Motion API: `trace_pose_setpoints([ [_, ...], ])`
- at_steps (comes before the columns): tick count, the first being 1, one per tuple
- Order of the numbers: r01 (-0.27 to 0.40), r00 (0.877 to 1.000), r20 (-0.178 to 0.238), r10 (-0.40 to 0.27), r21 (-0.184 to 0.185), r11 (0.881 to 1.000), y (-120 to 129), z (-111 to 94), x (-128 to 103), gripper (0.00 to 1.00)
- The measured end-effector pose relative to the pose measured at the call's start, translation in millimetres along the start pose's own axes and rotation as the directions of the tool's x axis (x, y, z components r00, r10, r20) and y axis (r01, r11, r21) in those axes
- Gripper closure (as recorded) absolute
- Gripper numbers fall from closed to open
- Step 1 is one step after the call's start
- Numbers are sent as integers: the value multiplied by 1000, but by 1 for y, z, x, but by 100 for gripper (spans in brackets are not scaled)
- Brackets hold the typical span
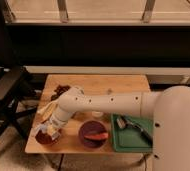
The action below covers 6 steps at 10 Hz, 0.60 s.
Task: Wipe red bowl with towel
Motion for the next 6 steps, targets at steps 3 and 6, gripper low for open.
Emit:
trace_pose_setpoints([
  [3,56,998,5,-56,-6,998,-13,12,-26,100],
  [6,98,995,20,-97,-60,993,-3,32,-41,100],
])
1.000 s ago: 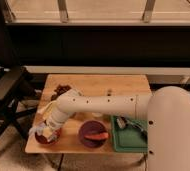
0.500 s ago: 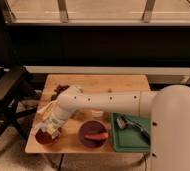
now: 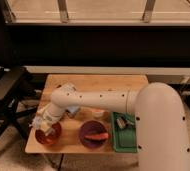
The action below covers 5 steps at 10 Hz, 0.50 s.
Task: Wipe red bowl with towel
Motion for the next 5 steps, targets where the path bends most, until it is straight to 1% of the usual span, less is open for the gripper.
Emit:
trace_pose_setpoints([
  [1,-1,1000,7,1,-16,1000,10,3,4,100],
  [3,-30,1000,6,31,-47,998,33,9,18,100],
  [4,-51,999,-1,51,-55,997,42,11,24,100],
  [5,-78,997,-13,77,-49,996,45,7,34,100],
])
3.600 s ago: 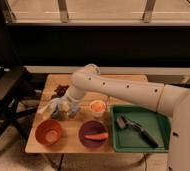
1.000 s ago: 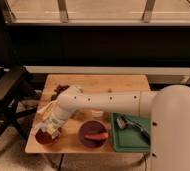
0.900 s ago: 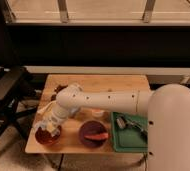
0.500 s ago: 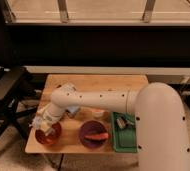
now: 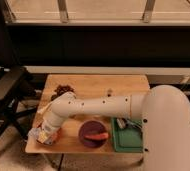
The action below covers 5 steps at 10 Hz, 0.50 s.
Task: Wipe red bowl with towel
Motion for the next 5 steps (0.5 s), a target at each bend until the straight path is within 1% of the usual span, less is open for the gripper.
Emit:
trace_pose_setpoints([
  [1,-18,1000,-12,18,19,1000,-3,-8,9,100],
  [2,-30,999,-24,32,46,998,-9,-19,15,100],
  [3,-37,998,-41,40,76,996,-17,-30,17,100],
  [4,-36,997,-60,42,108,994,-31,-44,11,100],
  [5,-26,997,-73,36,123,992,-40,-50,6,100],
])
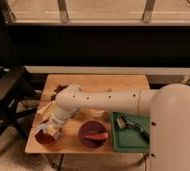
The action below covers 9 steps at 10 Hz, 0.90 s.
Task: Wipe red bowl with towel
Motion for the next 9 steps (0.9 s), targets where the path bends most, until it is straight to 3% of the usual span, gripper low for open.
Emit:
trace_pose_setpoints([
  [3,78,997,-10,-78,-2,997,-12,6,-26,100],
  [5,134,991,1,-134,-45,990,-3,23,-45,100],
  [9,126,992,5,-126,-111,986,28,39,-29,100],
])
